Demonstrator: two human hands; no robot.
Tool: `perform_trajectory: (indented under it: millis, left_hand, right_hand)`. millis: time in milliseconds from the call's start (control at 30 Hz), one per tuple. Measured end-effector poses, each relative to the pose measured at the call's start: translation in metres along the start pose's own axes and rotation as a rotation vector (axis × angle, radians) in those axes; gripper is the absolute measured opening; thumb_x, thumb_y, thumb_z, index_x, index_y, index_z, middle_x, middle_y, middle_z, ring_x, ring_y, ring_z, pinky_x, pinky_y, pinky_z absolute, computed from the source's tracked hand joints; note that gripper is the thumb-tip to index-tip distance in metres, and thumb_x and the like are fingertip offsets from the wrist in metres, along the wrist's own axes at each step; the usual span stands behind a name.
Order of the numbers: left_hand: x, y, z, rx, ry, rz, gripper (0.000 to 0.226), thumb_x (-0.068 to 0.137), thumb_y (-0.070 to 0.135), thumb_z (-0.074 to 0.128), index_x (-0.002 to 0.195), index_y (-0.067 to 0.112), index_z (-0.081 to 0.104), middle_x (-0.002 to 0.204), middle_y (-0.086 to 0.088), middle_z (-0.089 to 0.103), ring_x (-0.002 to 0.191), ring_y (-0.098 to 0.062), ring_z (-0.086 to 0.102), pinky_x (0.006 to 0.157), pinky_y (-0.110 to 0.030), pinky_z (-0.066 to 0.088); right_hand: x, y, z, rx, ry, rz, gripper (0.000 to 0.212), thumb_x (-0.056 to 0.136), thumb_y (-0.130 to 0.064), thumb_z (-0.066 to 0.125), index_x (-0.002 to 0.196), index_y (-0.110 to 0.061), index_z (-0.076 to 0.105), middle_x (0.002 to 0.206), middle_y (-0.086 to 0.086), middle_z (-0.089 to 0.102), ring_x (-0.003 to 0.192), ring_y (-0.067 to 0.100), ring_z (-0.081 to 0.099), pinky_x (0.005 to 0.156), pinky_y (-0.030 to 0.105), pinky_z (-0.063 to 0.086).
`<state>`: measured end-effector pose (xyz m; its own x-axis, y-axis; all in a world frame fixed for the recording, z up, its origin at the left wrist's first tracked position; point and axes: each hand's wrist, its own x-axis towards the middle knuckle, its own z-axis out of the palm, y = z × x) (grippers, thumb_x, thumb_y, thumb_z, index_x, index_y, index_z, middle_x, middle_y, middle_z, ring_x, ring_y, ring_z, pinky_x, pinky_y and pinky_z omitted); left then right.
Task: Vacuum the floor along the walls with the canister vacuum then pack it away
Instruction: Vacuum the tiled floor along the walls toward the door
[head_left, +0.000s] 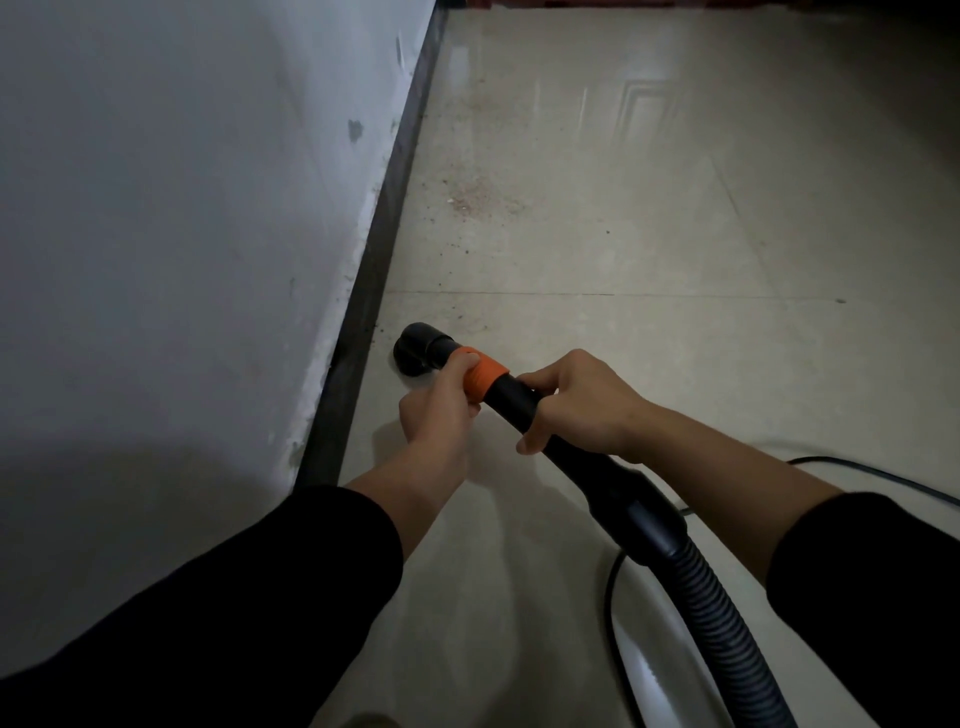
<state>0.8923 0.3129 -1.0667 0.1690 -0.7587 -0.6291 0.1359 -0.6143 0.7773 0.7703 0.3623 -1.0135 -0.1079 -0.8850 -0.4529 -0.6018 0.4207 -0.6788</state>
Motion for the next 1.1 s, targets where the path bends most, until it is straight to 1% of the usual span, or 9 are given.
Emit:
perform_trajectory:
  millis: [100, 167, 267, 400, 533, 567, 700, 933, 1100]
  left_hand:
    - [0.002, 0.001, -0.003, -0.028, 0.027, 0.001, 0.041, 0.075, 0.034, 0.077, 0.101, 0.004, 0.068, 0.079, -0.006, 0.066, 0.063, -0.013, 0.056, 0.074, -0.031, 0.044]
    - [0.004, 0.002, -0.006, -0.030, 0.044, -0.002, 0.038, 0.075, 0.034, 0.076, 0.097, 0.004, 0.067, 0.077, -0.005, 0.065, 0.063, -0.013, 0.056, 0.072, -0.030, 0.045]
    - [0.005, 0.004, -0.010, -0.023, 0.042, -0.005, 0.029, 0.077, 0.033, 0.076, 0.084, 0.008, 0.064, 0.076, -0.005, 0.063, 0.065, -0.014, 0.056, 0.072, -0.030, 0.044]
    - [0.006, 0.006, -0.012, -0.025, 0.042, -0.002, 0.035, 0.076, 0.034, 0.077, 0.090, 0.005, 0.064, 0.074, -0.004, 0.061, 0.064, -0.014, 0.054, 0.067, -0.028, 0.042]
    - [0.007, 0.007, -0.012, -0.008, 0.059, 0.017, 0.030, 0.076, 0.034, 0.076, 0.076, 0.008, 0.061, 0.072, -0.004, 0.060, 0.062, -0.014, 0.053, 0.060, -0.027, 0.041]
    - [0.008, 0.007, -0.012, -0.008, 0.065, 0.021, 0.030, 0.076, 0.034, 0.077, 0.074, 0.009, 0.060, 0.072, -0.004, 0.060, 0.062, -0.014, 0.053, 0.061, -0.027, 0.041]
    - [0.012, 0.008, -0.010, -0.005, 0.075, 0.022, 0.031, 0.075, 0.036, 0.078, 0.074, 0.011, 0.060, 0.075, -0.004, 0.062, 0.066, -0.015, 0.055, 0.070, -0.030, 0.042]
    - [0.019, 0.012, -0.004, -0.001, 0.082, 0.045, 0.031, 0.076, 0.036, 0.078, 0.072, 0.010, 0.061, 0.075, -0.005, 0.063, 0.066, -0.015, 0.056, 0.067, -0.028, 0.043]
    - [0.025, 0.017, 0.000, 0.013, 0.073, 0.060, 0.031, 0.078, 0.036, 0.076, 0.074, 0.010, 0.061, 0.074, -0.005, 0.060, 0.065, -0.014, 0.053, 0.061, -0.026, 0.039]
  right_hand:
    - [0.003, -0.004, 0.003, 0.009, -0.014, -0.008, 0.040, 0.063, -0.005, 0.081, 0.101, -0.015, 0.077, 0.087, 0.014, 0.072, 0.079, 0.027, 0.066, 0.076, 0.036, 0.056]
    - [0.006, -0.006, 0.006, 0.029, -0.026, -0.007, 0.040, 0.063, -0.004, 0.081, 0.101, -0.016, 0.077, 0.088, 0.014, 0.072, 0.080, 0.027, 0.066, 0.076, 0.036, 0.057]
    - [0.009, -0.008, 0.008, 0.050, -0.046, -0.004, 0.042, 0.063, -0.003, 0.080, 0.103, -0.016, 0.077, 0.089, 0.015, 0.073, 0.082, 0.028, 0.067, 0.077, 0.036, 0.057]
    - [0.013, -0.006, 0.008, 0.100, -0.078, 0.013, 0.042, 0.063, -0.001, 0.079, 0.102, -0.016, 0.077, 0.090, 0.016, 0.072, 0.082, 0.028, 0.067, 0.079, 0.036, 0.057]
    - [0.017, -0.004, 0.010, 0.145, -0.094, 0.018, 0.043, 0.064, 0.000, 0.078, 0.102, -0.019, 0.078, 0.088, 0.014, 0.073, 0.085, 0.030, 0.069, 0.079, 0.036, 0.057]
    - [0.018, -0.004, 0.010, 0.151, -0.095, 0.019, 0.043, 0.064, 0.001, 0.078, 0.102, -0.019, 0.078, 0.088, 0.014, 0.073, 0.086, 0.030, 0.069, 0.079, 0.036, 0.057]
    - [0.023, -0.002, 0.011, 0.166, -0.088, 0.019, 0.044, 0.063, 0.000, 0.078, 0.102, -0.021, 0.078, 0.088, 0.012, 0.074, 0.085, 0.028, 0.069, 0.082, 0.037, 0.058]
    - [0.030, -0.001, 0.011, 0.174, -0.062, 0.004, 0.043, 0.064, -0.001, 0.078, 0.103, -0.021, 0.077, 0.088, 0.012, 0.074, 0.083, 0.027, 0.069, 0.080, 0.038, 0.057]
    - [0.037, -0.004, 0.010, 0.192, -0.037, 0.004, 0.041, 0.065, -0.001, 0.078, 0.100, -0.021, 0.078, 0.088, 0.012, 0.073, 0.082, 0.028, 0.069, 0.078, 0.037, 0.058]
